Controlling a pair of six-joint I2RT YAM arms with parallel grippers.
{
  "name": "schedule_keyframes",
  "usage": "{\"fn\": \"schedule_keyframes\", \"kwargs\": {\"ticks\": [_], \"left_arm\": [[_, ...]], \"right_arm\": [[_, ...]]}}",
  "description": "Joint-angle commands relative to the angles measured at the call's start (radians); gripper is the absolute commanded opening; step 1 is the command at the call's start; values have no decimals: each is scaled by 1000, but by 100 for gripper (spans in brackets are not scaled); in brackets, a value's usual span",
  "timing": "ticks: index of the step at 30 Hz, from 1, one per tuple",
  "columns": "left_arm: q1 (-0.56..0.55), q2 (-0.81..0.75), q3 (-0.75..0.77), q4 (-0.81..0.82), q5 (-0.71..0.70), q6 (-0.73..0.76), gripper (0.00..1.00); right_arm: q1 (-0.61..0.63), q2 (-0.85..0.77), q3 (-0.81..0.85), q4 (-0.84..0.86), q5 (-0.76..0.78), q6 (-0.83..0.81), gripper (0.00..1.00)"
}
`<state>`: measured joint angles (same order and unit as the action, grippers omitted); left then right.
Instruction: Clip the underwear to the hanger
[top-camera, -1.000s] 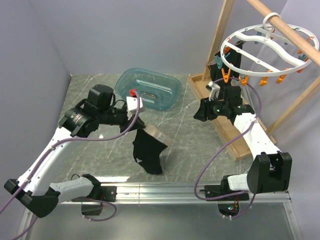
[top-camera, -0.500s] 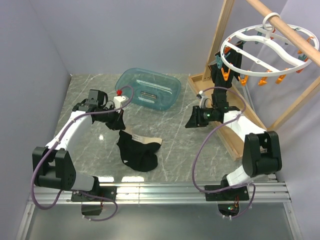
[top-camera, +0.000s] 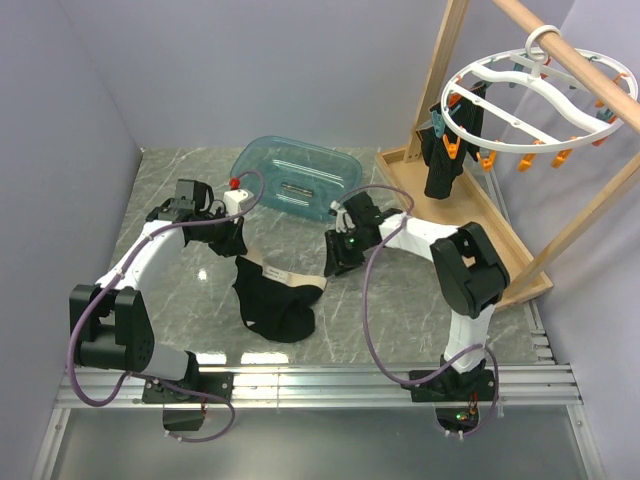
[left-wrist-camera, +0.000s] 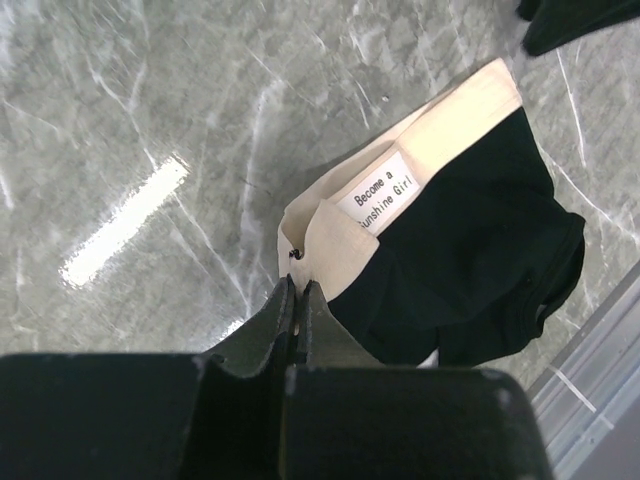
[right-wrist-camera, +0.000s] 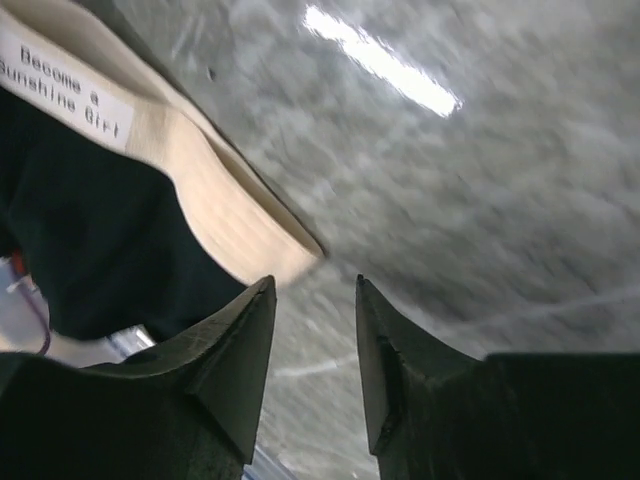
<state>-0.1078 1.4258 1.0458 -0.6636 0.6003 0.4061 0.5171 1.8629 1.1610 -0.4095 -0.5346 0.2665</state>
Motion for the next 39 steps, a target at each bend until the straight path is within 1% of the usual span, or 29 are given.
{"fn": "schedule_keyframes", "kwargs": {"ticks": [1, 8, 10, 13, 17, 21, 22, 24, 25, 27, 28, 29, 31, 32, 34, 39], "left_arm": [[2, -30, -12, 42, 7, 0, 0], [3, -60, -21, 50, 0, 2, 0], [7, -64, -21, 50, 0, 2, 0], [10, -67, -24, 58, 6, 0, 0], [13, -71, -36, 76, 9, -7, 0], [14, -76, -46, 84, 10, -9, 0], [14, -82, -49, 84, 12, -9, 0], [14, -88, -55, 87, 12, -10, 0], [14, -90, -56, 90, 12, -12, 0], [16, -96, -58, 96, 13, -16, 0], [16, -97, -56, 98, 16, -19, 0], [16, -94, -55, 98, 16, -23, 0], [14, -96, -53, 98, 21, -27, 0], [16, -97, -49, 95, 23, -29, 0], [16, -106, -46, 87, 27, -27, 0], [14, -172, -47, 79, 82, -20, 0]], "right_arm": [[49, 28, 98, -84, 133, 46, 46], [101, 111, 160, -150, 156, 57, 46], [109, 113, 164, -166, 174, 53, 46], [112, 110, 177, -201, 200, 48, 50], [127, 127, 166, -207, 186, 56, 50], [144, 166, 198, -215, 150, 56, 43], [149, 173, 201, -215, 145, 57, 40], [153, 173, 204, -210, 140, 57, 36], [155, 173, 204, -209, 145, 57, 32], [156, 167, 198, -204, 151, 56, 27], [156, 162, 194, -201, 154, 56, 21], [155, 153, 187, -196, 159, 54, 17], [156, 139, 186, -196, 165, 48, 3], [155, 116, 183, -199, 171, 43, 0], [153, 81, 175, -196, 183, 36, 0], [135, -111, 146, -190, 216, 4, 0]]}}
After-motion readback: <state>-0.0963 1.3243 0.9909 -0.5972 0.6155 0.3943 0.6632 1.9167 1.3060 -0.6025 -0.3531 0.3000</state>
